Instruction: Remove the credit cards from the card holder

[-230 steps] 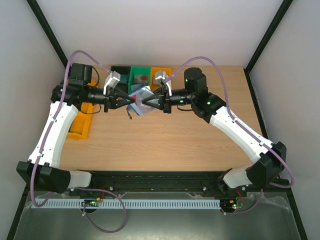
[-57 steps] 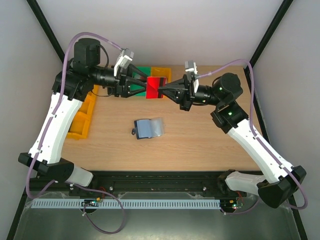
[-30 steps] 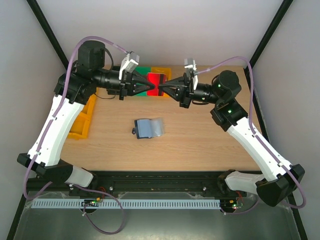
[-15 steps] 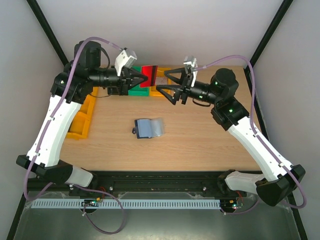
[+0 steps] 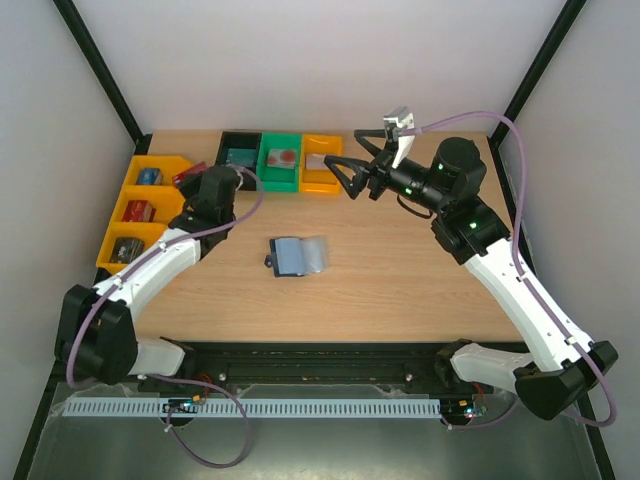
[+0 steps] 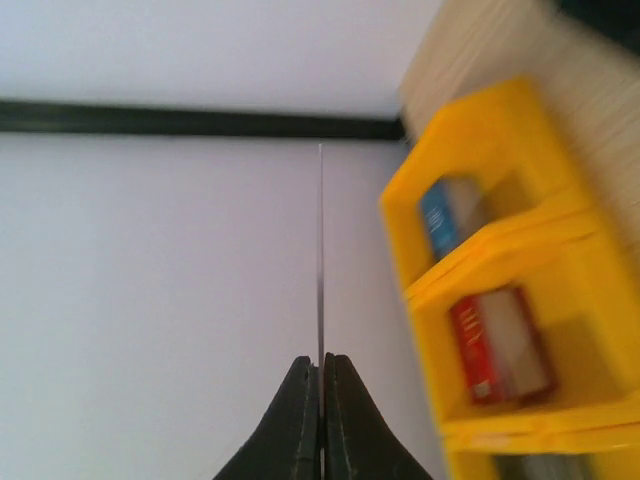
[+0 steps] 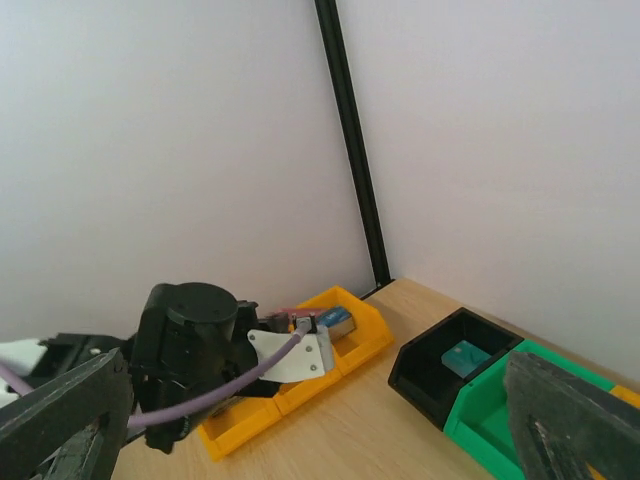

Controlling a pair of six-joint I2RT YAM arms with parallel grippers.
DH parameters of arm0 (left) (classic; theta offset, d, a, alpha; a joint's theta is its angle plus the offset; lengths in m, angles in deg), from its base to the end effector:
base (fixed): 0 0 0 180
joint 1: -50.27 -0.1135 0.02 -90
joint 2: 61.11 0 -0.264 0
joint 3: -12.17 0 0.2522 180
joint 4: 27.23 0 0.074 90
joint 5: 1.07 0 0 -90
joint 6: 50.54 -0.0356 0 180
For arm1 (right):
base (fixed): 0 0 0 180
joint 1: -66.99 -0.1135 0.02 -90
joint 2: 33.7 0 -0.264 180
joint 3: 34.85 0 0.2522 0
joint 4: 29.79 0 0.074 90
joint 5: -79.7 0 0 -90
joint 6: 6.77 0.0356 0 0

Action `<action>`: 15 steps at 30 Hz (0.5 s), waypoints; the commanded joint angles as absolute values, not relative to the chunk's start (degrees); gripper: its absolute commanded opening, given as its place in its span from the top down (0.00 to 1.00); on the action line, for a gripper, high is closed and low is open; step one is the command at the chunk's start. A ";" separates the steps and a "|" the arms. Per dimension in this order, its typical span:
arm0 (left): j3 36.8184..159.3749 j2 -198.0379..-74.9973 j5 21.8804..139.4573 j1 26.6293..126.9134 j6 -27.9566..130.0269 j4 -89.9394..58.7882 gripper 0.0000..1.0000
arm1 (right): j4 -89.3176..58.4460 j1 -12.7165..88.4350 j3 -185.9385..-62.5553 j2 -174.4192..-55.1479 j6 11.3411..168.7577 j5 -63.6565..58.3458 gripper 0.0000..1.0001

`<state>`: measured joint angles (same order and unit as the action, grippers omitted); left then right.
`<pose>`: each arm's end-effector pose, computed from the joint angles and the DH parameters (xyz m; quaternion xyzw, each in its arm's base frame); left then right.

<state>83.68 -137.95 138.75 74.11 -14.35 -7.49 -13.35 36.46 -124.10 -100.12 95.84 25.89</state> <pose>0.2843 -0.0959 0.3061 0.3036 0.7379 0.4692 0.3784 0.2037 0.1446 0.4647 -0.3274 0.5898 0.4530 0.5828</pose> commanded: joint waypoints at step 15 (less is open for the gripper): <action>96.21 -160.93 156.43 62.01 -0.33 11.33 0.98 | -11.12 36.84 -127.14 -100.07 94.78 27.48 0.01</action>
<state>93.56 -159.94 156.17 63.35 -6.37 4.29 -11.87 36.62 -124.38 -99.98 95.18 26.17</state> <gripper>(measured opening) 0.023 0.987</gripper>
